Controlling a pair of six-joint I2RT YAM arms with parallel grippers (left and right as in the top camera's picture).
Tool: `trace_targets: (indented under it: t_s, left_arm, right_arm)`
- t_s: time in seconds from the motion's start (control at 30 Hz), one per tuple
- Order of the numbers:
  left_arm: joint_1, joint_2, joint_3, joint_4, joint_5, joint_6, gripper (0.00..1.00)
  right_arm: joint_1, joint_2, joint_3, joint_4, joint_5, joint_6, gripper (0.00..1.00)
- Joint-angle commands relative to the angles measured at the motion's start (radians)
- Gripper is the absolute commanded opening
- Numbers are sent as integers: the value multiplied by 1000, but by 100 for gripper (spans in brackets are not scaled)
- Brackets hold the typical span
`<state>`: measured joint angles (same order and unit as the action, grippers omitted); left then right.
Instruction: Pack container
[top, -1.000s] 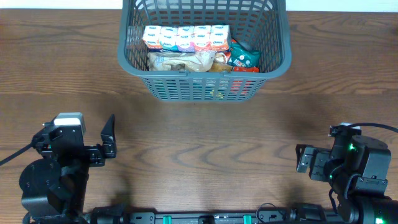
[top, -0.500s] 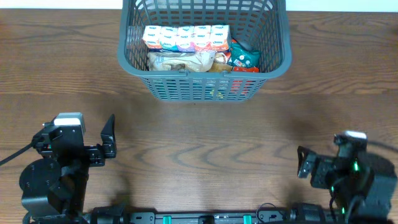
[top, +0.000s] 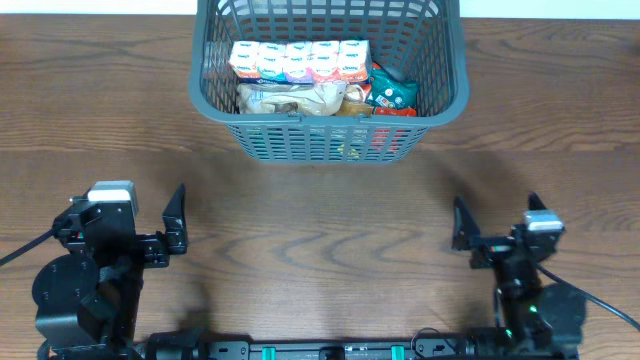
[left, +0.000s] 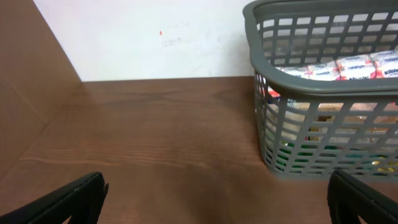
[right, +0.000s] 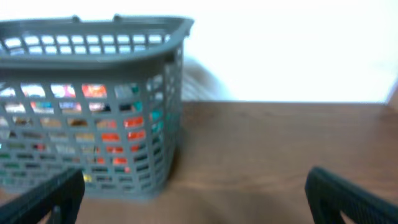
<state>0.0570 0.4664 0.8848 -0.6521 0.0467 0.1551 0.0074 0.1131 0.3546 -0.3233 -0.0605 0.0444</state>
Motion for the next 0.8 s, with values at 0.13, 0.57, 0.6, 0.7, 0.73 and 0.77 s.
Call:
trace_targets:
  t_s: [0.13,0.57,0.6,0.7,0.73,0.77]
  left_arm:
    - [-3,-4,-2,1,6,8,99]
    - [-3,-4,-2,1,6,8,99]
    - [-3,-4,-2,1,6,8,99]
    - [-3,-4,-2,1,6,8,99]
    - [-3,-4,-2,1,6,8,99]
    - [-3,-4,-2,1,6,8,99]
  right_arm:
    - [53,-58,-236,265,-18,-90,99]
    - [52,-108,-312,163,49,-187,99]
    - [52,-108,-312,163,61,-188,99]
    - [52,-108,-312,164,92,-176,99]
    - [52,-108,-312,165,101,-160,99]
    - [52,-108,-312,165,108,-148,99]
